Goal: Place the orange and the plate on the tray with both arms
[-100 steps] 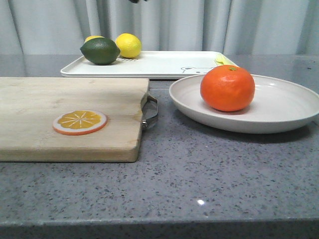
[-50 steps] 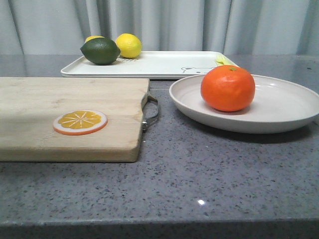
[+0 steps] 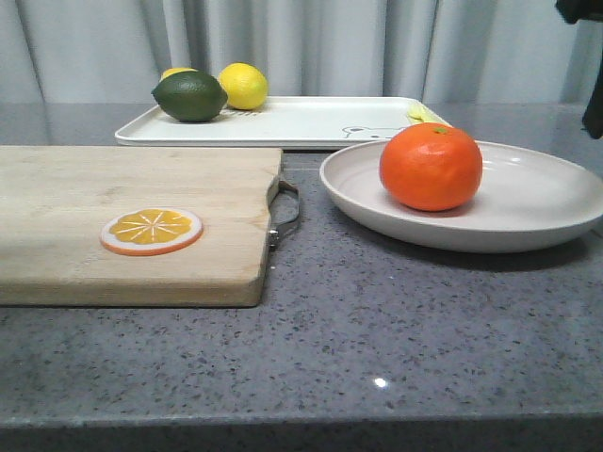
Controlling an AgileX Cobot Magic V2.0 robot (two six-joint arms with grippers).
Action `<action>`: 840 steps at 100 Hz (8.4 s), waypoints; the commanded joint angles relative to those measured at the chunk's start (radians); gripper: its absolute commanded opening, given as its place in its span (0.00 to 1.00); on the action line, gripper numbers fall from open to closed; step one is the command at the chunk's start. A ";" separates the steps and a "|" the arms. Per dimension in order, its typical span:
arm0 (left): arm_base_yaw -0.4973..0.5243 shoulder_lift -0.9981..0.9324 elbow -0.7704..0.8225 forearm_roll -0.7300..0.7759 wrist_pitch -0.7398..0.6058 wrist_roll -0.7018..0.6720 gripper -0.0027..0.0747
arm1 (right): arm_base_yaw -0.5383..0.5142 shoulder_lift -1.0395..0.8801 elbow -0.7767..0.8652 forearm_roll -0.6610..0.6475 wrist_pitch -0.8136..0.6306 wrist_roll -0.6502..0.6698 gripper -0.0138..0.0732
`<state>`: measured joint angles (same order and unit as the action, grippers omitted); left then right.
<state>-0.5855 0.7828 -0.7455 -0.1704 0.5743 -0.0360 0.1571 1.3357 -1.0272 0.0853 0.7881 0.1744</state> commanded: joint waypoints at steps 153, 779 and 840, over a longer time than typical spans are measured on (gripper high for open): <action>0.004 -0.007 -0.025 -0.011 -0.073 -0.011 0.01 | -0.030 0.309 -0.460 0.242 0.034 -0.098 0.08; 0.462 -0.788 0.673 0.087 -0.533 -0.011 0.01 | 0.085 -1.033 0.650 0.129 -0.389 -0.174 0.14; 0.611 -0.818 0.769 0.087 -0.531 -0.043 0.01 | 0.085 -1.033 0.650 0.129 -0.383 -0.174 0.14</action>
<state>0.0251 -0.0042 -0.0003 -0.0741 0.1165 -0.0671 0.2431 0.2996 -0.3510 0.2085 0.4743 0.0072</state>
